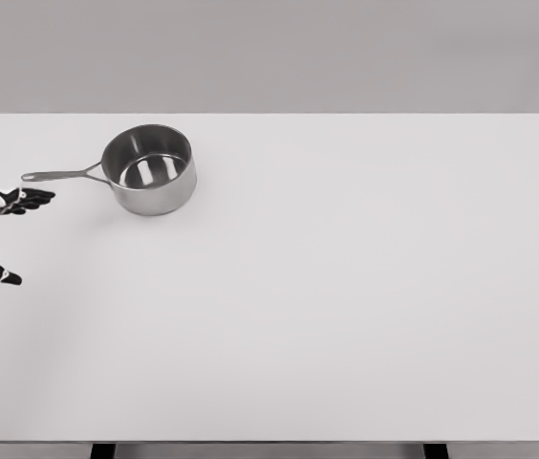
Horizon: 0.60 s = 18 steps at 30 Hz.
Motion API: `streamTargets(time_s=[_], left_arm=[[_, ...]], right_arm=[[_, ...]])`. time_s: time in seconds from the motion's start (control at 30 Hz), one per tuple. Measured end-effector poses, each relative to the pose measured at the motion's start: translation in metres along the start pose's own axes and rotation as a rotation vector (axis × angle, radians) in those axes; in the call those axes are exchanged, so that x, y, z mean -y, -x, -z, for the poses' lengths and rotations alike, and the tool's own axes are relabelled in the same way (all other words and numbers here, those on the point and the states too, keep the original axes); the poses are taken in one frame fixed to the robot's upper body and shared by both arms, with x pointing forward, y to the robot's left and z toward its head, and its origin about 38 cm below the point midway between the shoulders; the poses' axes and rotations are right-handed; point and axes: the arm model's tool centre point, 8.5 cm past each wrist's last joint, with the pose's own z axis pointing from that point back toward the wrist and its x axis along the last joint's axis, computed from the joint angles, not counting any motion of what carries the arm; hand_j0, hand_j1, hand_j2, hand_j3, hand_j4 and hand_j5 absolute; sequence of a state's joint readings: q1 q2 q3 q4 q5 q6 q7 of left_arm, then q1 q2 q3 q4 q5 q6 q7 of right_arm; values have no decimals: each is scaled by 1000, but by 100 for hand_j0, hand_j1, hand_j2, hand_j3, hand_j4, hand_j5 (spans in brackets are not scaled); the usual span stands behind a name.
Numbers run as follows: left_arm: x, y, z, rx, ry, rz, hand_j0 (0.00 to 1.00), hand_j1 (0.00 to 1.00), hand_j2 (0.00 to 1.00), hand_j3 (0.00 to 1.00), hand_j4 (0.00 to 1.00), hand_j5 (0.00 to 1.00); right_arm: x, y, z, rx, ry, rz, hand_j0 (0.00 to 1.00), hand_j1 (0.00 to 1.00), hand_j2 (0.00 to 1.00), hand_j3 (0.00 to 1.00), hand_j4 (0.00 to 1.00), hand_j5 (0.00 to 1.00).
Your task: Rotate pot handle
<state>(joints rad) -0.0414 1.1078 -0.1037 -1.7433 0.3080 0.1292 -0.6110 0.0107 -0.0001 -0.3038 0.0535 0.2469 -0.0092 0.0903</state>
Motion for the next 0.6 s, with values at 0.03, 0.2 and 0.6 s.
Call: streamTargets(time_s=[0.03, 0.2, 0.6], left_arm=[[1, 1, 1, -2, 2, 0, 100, 100, 100, 100, 100, 100], [-1, 0, 3, -3, -2, 4, 100, 100, 100, 100, 100, 100], [-4, -2, 22, -6, 16, 20, 100, 100, 100, 100, 100, 100]], right_arm=[[0, 0, 0, 0, 0, 0, 100, 100, 100, 100, 100, 100], [0, 0, 0, 0, 0, 0, 100, 100, 100, 100, 100, 100], [0, 0, 0, 0, 0, 0, 100, 100, 100, 100, 100, 100]])
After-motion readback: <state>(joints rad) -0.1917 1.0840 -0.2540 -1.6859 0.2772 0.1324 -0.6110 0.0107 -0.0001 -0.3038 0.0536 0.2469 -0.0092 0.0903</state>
